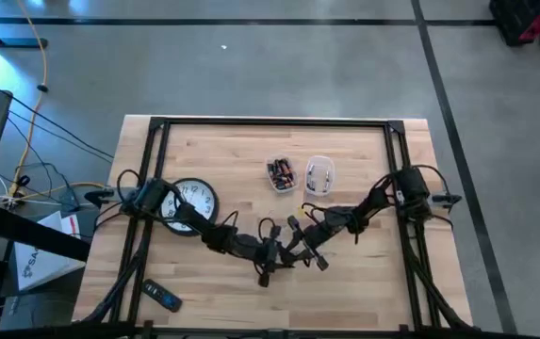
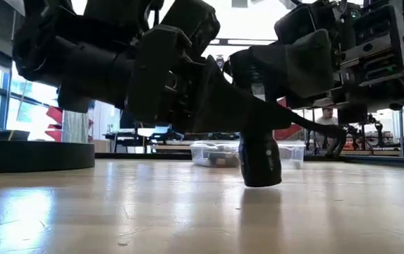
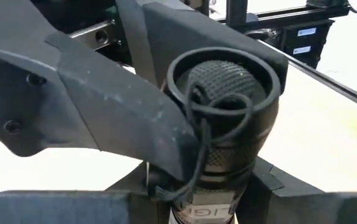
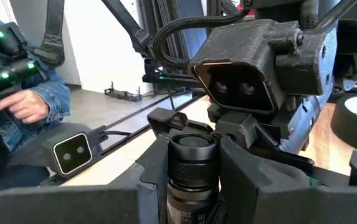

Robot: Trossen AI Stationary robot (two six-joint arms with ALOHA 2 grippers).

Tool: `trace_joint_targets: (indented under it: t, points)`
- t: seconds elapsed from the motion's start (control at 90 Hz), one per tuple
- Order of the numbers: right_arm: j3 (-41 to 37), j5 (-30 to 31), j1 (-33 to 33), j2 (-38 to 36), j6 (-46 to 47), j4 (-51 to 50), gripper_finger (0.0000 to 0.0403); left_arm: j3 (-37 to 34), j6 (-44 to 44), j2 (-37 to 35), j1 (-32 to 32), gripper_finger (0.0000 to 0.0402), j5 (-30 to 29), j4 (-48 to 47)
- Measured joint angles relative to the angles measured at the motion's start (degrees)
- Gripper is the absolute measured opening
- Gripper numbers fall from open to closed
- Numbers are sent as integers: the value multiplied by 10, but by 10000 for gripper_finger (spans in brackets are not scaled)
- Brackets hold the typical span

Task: Insert battery
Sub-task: Close the lid of the black flashlight

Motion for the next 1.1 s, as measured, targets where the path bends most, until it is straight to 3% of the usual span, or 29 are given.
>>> trace_joint_targets:
  t: [0.289,0.589,0.822,1.1]
  points:
    - [0,102,30,-1,-20,-10,78,0,-12,0,-19,99,-56,-7]
    - [0,285,69,-1,-47,-13,78,-61,-54,-43,-29,99,-132,-1]
    - [4,354,72,0,-34,-20,78,-66,-83,-44,-27,99,-174,-4]
    - [44,447,85,-1,-16,-97,78,-65,-104,-45,-19,99,-226,-23]
